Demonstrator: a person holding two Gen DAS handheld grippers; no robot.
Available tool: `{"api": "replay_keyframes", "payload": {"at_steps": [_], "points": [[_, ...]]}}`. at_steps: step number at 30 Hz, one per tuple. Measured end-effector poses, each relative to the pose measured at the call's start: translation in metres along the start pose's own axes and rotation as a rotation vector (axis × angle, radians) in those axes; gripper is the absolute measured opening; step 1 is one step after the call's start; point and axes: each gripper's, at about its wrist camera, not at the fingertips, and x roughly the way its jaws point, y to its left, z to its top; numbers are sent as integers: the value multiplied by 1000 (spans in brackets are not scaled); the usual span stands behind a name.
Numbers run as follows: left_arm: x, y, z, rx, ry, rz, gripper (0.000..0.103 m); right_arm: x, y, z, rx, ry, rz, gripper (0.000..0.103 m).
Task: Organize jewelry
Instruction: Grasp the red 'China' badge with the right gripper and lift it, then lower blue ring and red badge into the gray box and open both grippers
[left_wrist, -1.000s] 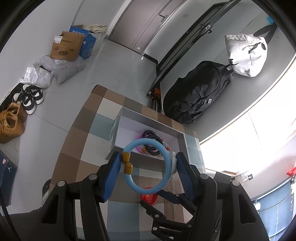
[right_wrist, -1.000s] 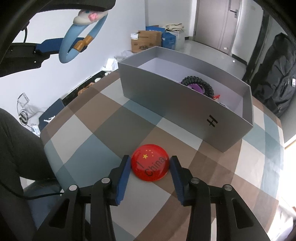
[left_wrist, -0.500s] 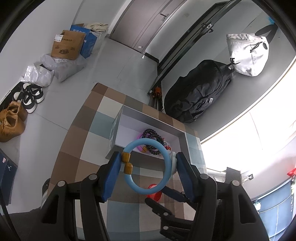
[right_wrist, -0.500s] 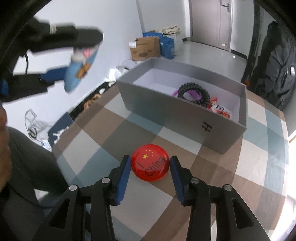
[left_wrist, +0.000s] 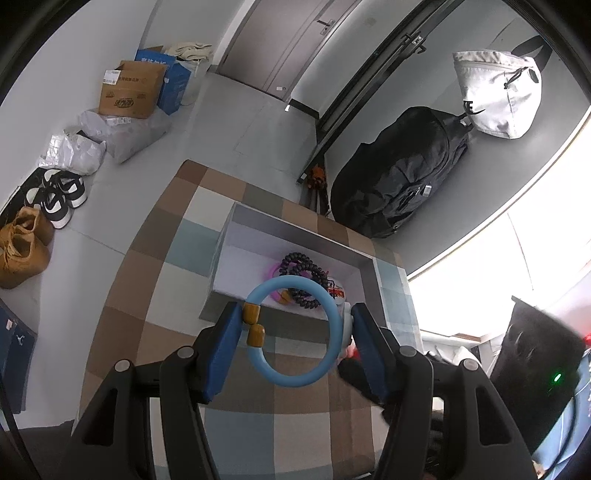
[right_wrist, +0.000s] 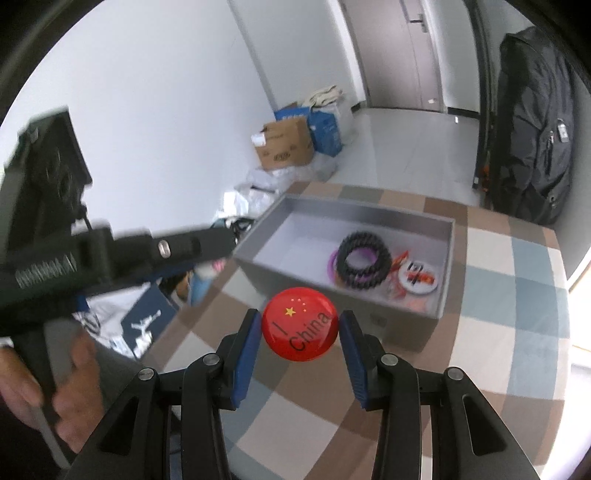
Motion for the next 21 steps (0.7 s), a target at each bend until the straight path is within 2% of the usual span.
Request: {"api": "replay_keyframes", "payload": {"at_steps": [3,9,13,21], "points": [[5,-4,4,3,-3,13,55,-2,-7,9,28,-26,9,42],[19,-4,17,-52,-1,-6,55,-4,-27,23,106,-47,42,42],[25,-11,26,-43,-8,-3,55,-5,-36,32,128,-67,36,42],[48,-5,34,-82,44,5,55,-1,-56,42,180,-81,26,42]]}}
